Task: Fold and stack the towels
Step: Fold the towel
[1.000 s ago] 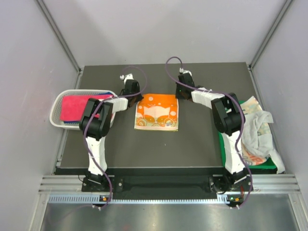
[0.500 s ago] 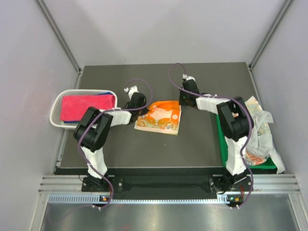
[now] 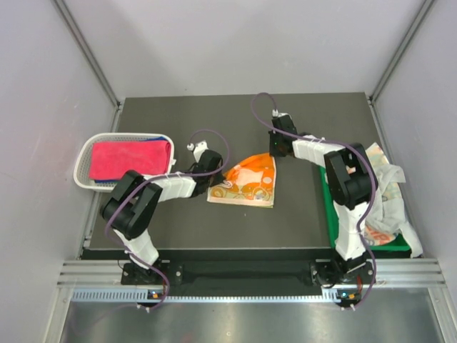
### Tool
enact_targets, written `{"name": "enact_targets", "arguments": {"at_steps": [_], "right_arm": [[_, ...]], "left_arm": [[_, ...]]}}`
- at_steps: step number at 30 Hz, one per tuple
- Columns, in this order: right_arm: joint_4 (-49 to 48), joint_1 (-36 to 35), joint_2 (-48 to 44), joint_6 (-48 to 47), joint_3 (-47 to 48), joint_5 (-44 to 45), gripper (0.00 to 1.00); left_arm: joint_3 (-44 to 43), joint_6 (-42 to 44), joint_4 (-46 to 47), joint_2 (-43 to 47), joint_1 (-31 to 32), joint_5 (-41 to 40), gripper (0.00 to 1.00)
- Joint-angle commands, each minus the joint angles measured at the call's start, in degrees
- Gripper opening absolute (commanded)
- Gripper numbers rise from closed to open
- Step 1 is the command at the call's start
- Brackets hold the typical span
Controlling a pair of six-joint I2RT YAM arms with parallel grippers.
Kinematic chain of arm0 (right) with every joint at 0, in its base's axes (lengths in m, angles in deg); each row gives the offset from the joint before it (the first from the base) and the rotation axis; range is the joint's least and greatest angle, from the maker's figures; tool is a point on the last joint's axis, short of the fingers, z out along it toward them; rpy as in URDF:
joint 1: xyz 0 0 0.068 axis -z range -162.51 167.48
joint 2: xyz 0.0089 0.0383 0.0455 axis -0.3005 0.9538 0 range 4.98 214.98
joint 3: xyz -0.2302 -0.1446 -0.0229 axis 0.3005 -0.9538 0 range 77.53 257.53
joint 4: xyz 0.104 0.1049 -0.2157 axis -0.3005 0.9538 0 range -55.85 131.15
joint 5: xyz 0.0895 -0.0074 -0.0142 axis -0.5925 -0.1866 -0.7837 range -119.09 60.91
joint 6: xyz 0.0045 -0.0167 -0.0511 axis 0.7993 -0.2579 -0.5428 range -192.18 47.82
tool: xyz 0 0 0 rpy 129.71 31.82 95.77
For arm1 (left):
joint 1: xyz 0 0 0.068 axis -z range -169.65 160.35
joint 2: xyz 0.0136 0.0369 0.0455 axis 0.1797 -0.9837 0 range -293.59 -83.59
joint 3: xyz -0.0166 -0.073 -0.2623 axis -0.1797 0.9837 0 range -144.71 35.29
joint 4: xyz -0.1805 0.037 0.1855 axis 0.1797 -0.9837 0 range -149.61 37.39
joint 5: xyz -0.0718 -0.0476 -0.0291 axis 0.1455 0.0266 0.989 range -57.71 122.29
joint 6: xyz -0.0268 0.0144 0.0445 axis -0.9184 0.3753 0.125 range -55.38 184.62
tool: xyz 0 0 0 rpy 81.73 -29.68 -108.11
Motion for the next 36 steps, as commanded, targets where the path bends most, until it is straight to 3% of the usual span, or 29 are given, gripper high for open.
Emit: {"name": "enact_targets", "arguments": {"at_steps": [1,6,14,19,25,36], "right_arm": [[6.0,1.8,3.5,-3.0,5.6,2.1,0.00],[5.2,1.7,4.5,-3.1,8.3,1.4,0.00],[-3.0,2.0,2.7,-2.6,4.8,-0.9,0.00],[-8.7,2.2,0.6,-2.1,1.4,-1.4,0.00],[-13.9,2.7,-1.3,-1.4,-1.7,-2.2,0.00],[-18.6,3.8,-4.6,-1.0,-3.4,-5.1,0.00]], "left_arm": [[0.0,-0.9,-9.0,0.2,0.5,-1.6,0.00],[-7.7,4.7,-9.6,-2.9,-3.5,-4.2,0.00],[-16.0,12.1,-1.1,-10.7,-11.0,2.2,0.00],[-16.7,13.3,8.0,-13.9,-13.3,7.9,0.00],[-17.6,14.4,12.7,-15.6,-14.4,12.1,0.00],[-15.3,14.6,20.3,-12.2,-15.8,16.1,0.00]]}}
